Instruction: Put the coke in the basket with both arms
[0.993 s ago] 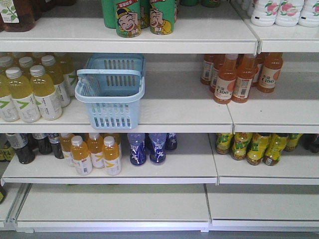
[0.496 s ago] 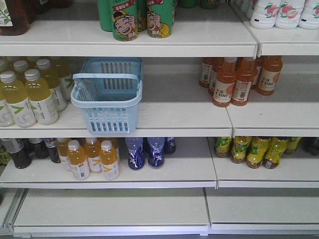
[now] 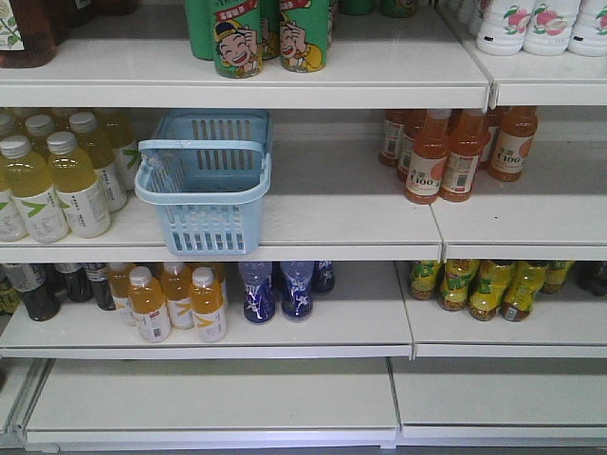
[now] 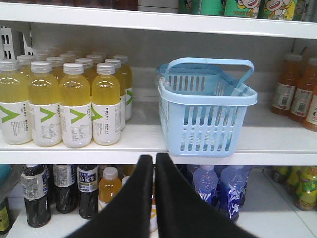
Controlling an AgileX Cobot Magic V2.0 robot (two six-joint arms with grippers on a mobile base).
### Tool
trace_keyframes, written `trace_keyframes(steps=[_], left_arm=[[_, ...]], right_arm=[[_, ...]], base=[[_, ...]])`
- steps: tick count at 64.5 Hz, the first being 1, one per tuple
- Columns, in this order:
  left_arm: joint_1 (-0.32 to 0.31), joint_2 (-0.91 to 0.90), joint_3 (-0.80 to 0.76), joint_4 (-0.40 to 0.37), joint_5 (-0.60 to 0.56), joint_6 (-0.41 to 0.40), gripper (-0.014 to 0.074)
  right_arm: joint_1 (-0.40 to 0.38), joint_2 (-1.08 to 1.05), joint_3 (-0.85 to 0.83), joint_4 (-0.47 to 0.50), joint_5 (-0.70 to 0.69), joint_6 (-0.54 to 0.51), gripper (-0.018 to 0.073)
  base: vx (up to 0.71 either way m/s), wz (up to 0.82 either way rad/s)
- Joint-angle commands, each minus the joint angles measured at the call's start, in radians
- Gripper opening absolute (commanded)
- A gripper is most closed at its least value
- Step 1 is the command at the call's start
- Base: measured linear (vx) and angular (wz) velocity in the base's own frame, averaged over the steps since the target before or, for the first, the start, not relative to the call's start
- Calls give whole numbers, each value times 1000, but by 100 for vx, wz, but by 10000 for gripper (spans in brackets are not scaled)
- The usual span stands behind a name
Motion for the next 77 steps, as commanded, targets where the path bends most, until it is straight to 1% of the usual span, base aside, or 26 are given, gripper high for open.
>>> trace_keyframes(steps=[1,26,31,33,37,38,42,46,48,54,60,63,64,66,68,69,71,72,73,74,77], left_arm=[[-2,-20,-1,-8,-68,-10,-6],[-2,-20,-1,-8,-68,-10,-6],[-2,-20,-1,-19,-81,-12,-6],[-2,-20,-1,-53,-89,-27,-6],[-2,-20,-1,-153,-114,-110,-6],[-2,-20,-1,-178,-120,-141,-6],[-2,-20,-1,-306,-129,-239,-6],[-2,-20,-1,-396,-128,-280,-6],[-2,-20,-1,-424,-128,-280,-6],[-2,-20,-1,-453,-131,-280,-6],[-2,-20,-2,-456,-189,-285,-6],[-2,-20,-2,-484,-223,-328,-6],[-2,-20,-3,-509,-231,-346,-6],[-2,-20,-3,-550,-251,-406,-6],[-2,-20,-5,-617,-269,-487,-6],[-2,-20,-7,-658,-282,-539,-6],[-2,-20,-11,-719,-291,-613,-6],[-2,-20,-17,-739,-291,-666,-6],[-2,-20,-21,-763,-291,-698,-6],[-2,-20,-31,-774,-291,-746,-6],[-2,-20,-65,-771,-290,-833,-6]], right_arm=[[1,-18,10,-15,-68,-9,-5],[1,-18,10,-15,-68,-9,-5],[1,-18,10,-15,-68,-9,-5],[1,-18,10,-15,-68,-9,-5],[1,-18,10,-15,-68,-9,-5],[1,-18,10,-15,-68,-9,-5],[1,-18,10,-15,-68,-9,-5],[1,-18,10,-15,-68,-9,-5],[1,-18,10,-15,-68,-9,-5],[1,-18,10,-15,-68,-9,-5],[1,-18,10,-15,-68,-9,-5],[1,-18,10,-15,-68,-9,-5],[1,-18,10,-15,-68,-9,-5],[1,-18,10,-15,-68,-9,-5],[1,-18,10,-15,-68,-9,-5],[1,-18,10,-15,-68,-9,-5],[1,-18,10,-15,-68,-9,-5],[1,-18,10,-15,-68,-9,-5],[1,-18,10,-15,-68,-9,-5],[1,-18,10,-15,-68,-9,-5],[1,-18,10,-15,-68,-9,-5]], base=[[0,0],[0,0],[0,0],[0,0],[0,0],[0,0],[0,0],[0,0],[0,0],[0,0],[0,0],[0,0],[0,0],[0,0],[0,0],[0,0],[0,0],[0,0],[0,0],[0,0],[0,0]])
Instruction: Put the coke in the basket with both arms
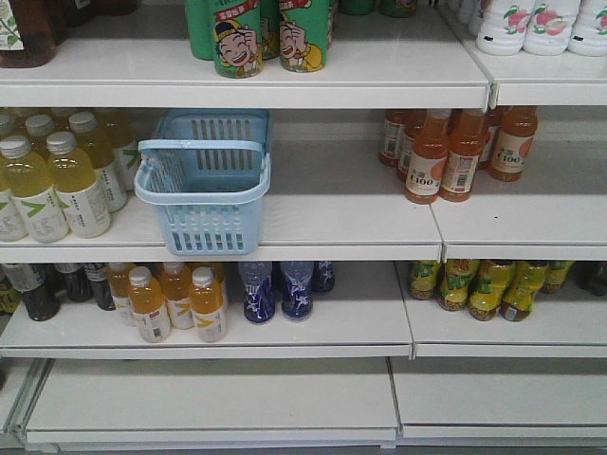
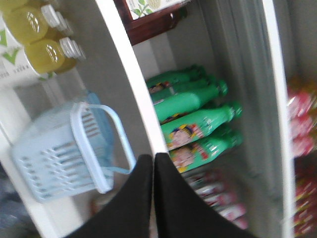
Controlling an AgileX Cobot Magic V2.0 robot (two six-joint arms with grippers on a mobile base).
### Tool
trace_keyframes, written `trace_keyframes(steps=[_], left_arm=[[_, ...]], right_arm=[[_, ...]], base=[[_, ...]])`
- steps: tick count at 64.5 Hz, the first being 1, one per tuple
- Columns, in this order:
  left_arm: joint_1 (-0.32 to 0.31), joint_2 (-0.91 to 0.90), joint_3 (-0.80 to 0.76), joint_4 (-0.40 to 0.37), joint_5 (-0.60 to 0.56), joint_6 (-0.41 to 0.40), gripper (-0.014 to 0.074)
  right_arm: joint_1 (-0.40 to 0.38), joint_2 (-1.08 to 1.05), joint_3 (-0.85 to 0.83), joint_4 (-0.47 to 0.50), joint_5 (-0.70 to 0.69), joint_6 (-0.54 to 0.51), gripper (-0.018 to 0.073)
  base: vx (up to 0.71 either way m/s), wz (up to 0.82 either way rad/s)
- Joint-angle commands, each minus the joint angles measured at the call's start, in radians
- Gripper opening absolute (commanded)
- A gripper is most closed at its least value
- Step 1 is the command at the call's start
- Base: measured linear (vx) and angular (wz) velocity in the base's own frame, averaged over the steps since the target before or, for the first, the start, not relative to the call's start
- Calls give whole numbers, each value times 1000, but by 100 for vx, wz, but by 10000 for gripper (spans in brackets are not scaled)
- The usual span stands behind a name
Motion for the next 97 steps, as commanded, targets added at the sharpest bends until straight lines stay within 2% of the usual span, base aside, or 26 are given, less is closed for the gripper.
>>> trace_keyframes(steps=[1,4,10,15,22,27,30,34,39,46,54,62,69,82,89,97], left_arm=[[-2,-20,-76,-49,-76,-215,-6],[-2,-20,-136,-9,-79,-248,-6],[-2,-19,-261,150,-118,-253,-6],[-2,1,-366,326,-199,-255,-6],[-2,86,-497,637,-308,-278,-6],[-2,180,-572,832,-343,-353,-6],[-2,253,-609,942,-366,-428,-6],[-2,340,-633,1049,-415,-508,0],[-2,458,-640,1144,-497,-613,22],[-2,620,-640,1235,-590,-768,95],[-2,795,-640,1294,-638,-894,259],[-2,954,-640,1337,-654,-928,453],[-2,1088,-640,1334,-698,-938,566],[-2,1362,-678,1286,-808,-937,589],[-2,1516,-754,1246,-851,-934,589],[-2,1690,-879,1235,-912,-935,589]], right_arm=[[1,-18,10,-15,-68,-9,-5],[1,-18,10,-15,-68,-9,-5],[1,-18,10,-15,-68,-9,-5],[1,-18,10,-15,-68,-9,-5],[1,-18,10,-15,-68,-9,-5],[1,-18,10,-15,-68,-9,-5],[1,-18,10,-15,-68,-9,-5],[1,-18,10,-15,-68,-9,-5],[1,-18,10,-15,-68,-9,-5],[1,-18,10,-15,-68,-9,-5],[1,-18,10,-15,-68,-9,-5],[1,-18,10,-15,-68,-9,-5],[1,-18,10,-15,-68,-9,-5],[1,-18,10,-15,-68,-9,-5],[1,-18,10,-15,-68,-9,-5],[1,-18,10,-15,-68,-9,-5]], base=[[0,0],[0,0],[0,0],[0,0],[0,0],[0,0],[0,0],[0,0],[0,0],[0,0],[0,0],[0,0],[0,0],[0,0],[0,0],[0,0]])
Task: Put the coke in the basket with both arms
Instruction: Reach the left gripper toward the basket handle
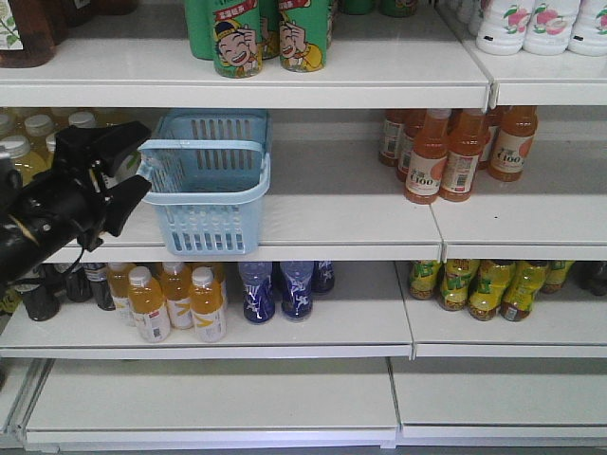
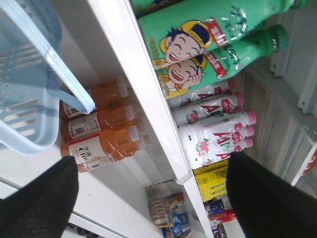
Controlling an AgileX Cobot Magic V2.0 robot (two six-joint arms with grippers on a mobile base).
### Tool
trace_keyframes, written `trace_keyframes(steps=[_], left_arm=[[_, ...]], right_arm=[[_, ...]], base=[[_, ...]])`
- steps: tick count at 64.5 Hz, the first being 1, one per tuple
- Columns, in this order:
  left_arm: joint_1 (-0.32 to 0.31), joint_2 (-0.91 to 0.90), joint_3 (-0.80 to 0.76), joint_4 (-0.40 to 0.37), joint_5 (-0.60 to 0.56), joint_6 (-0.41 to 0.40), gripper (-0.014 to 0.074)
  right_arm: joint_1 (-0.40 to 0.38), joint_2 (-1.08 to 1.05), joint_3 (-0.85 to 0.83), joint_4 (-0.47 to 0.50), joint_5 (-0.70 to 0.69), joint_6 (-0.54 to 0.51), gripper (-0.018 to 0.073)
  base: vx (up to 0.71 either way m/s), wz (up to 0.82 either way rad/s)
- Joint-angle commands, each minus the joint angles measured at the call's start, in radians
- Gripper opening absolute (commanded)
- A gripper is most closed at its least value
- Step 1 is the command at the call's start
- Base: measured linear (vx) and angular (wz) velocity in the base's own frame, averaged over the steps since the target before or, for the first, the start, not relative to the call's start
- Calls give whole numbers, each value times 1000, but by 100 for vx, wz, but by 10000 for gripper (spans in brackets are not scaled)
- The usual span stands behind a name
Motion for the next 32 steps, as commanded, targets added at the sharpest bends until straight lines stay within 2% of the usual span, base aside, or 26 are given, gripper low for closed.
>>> trace_keyframes(steps=[1,16,32], left_arm=[[-2,83,-111,-45,-122,-6,589],[-2,292,-285,-57,-128,-16,589],[-2,396,-408,-104,-128,-16,587]], right_arm=[[1,-18,10,-15,-68,-9,-5],[1,-18,10,-15,-68,-9,-5],[1,-18,10,-15,-68,-9,-5]], base=[[0,0],[0,0],[0,0]])
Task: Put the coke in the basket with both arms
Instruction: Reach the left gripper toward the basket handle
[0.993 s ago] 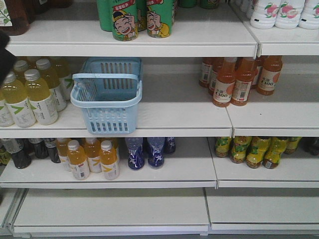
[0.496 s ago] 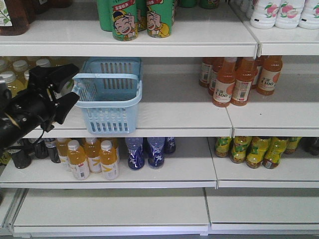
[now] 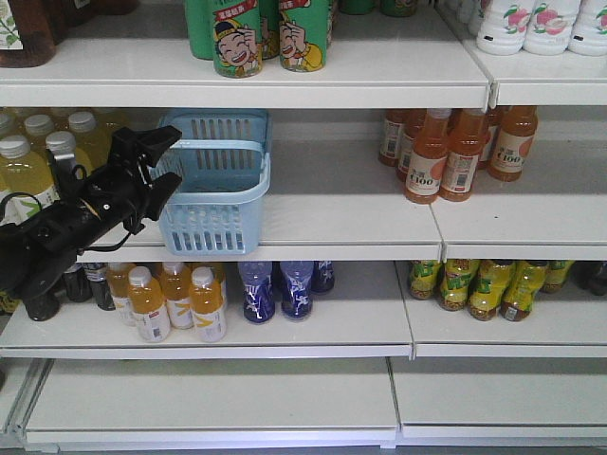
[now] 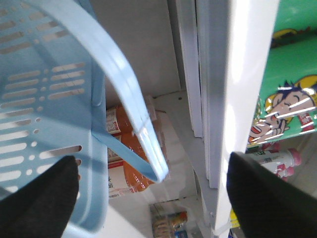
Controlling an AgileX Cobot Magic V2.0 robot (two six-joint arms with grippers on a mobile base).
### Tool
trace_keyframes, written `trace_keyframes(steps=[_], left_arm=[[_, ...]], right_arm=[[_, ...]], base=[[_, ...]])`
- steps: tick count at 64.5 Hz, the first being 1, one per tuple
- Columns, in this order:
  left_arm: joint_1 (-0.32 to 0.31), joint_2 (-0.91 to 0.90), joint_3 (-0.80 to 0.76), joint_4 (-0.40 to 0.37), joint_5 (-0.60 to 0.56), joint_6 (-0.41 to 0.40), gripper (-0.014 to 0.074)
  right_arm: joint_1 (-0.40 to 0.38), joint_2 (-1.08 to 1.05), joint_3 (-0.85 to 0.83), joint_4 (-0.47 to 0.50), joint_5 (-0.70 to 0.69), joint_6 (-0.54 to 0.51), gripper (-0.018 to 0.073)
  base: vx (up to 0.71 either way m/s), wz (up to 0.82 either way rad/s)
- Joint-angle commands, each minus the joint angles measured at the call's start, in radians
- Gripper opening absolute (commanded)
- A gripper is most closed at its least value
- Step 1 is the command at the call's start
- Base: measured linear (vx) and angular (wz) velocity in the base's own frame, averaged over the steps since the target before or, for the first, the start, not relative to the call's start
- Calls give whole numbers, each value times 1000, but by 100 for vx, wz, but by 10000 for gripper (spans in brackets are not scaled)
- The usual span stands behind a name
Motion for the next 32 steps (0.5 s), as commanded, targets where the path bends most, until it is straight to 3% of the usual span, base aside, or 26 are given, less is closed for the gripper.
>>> trace_keyframes(steps=[1,32], left_arm=[[-2,-23,-69,-50,-78,-8,587],[-2,84,-231,-51,-23,-62,580]], right_arm=[[1,-18,10,-15,-68,-9,-5],[1,-18,10,-15,-68,-9,-5]], base=[[0,0],[0,0]])
